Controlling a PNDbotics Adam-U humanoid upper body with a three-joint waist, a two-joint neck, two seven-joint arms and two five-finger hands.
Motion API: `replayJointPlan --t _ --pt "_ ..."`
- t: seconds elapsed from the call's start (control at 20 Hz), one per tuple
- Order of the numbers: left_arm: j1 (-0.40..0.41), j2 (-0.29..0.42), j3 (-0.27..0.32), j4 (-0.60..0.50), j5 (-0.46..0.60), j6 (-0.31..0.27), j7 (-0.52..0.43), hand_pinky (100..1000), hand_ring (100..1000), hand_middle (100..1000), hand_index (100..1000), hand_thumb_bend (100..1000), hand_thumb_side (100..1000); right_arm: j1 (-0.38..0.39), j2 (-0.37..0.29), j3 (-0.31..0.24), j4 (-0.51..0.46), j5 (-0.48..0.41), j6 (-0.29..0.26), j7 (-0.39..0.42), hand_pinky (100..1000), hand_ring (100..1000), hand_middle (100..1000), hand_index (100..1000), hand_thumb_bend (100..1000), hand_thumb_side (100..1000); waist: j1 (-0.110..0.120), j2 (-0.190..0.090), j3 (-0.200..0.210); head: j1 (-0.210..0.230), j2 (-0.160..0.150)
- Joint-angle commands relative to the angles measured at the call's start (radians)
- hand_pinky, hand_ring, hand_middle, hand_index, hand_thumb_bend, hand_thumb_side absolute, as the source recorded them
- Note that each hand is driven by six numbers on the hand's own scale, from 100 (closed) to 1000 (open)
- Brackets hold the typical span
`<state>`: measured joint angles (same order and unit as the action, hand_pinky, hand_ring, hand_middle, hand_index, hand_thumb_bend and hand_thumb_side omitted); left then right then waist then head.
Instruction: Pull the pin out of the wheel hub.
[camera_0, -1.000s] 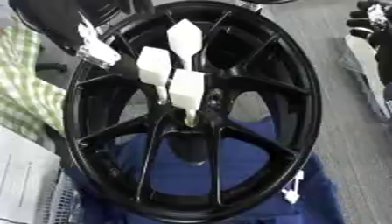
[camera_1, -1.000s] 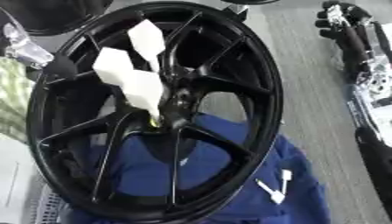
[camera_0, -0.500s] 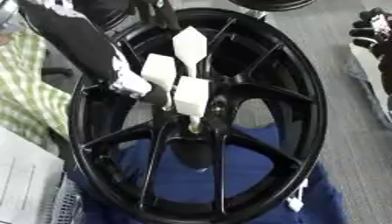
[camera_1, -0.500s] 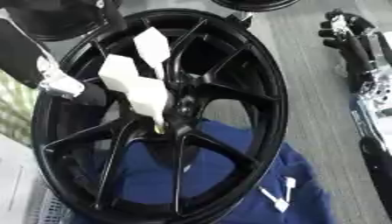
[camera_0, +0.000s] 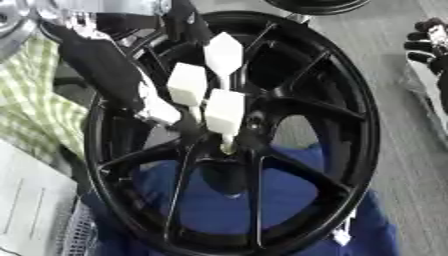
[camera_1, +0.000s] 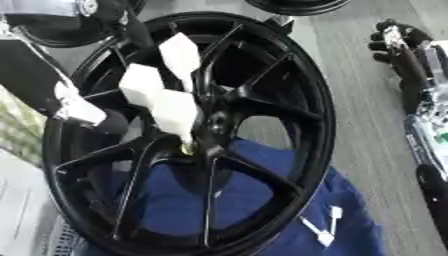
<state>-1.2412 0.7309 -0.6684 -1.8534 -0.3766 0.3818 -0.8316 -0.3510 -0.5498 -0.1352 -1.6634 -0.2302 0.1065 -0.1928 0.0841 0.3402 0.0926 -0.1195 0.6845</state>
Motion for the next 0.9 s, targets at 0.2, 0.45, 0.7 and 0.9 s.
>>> replayJointPlan --t 0.2,0.45,0.7,0.9 --pt "0.019 0.035 0.008 0.025 -0.056 0.013 -0.029 840 813 827 884 617 435 -0.006 -0.012 -0.006 -0.012 0.007 0.001 0.007 825 760 684 754 100 683 -0.009 -0.008 -0.003 0.015 -0.012" --pt "0.032 0.033 0.017 0.044 -0.096 -0.033 -0.005 836 800 796 867 623 377 -0.008 -0.009 -0.004 -0.016 0.008 0.002 0.010 825 760 684 754 100 687 -0.012 0.004 -0.006 0.022 -0.017" --pt "0.038 0.022 0.027 0.081 -0.138 -0.079 0.043 833 795 783 839 628 355 -0.008 -0.007 -0.005 -0.018 0.008 0.003 0.012 825 760 684 753 100 691 -0.017 0.016 -0.011 0.025 -0.019" --pt "0.035 0.011 0.036 0.109 -0.154 -0.091 0.091 827 786 772 838 588 369 -0.008 -0.005 -0.005 -0.018 0.008 0.004 0.012 825 760 683 752 100 691 -0.019 0.025 -0.013 0.030 -0.025"
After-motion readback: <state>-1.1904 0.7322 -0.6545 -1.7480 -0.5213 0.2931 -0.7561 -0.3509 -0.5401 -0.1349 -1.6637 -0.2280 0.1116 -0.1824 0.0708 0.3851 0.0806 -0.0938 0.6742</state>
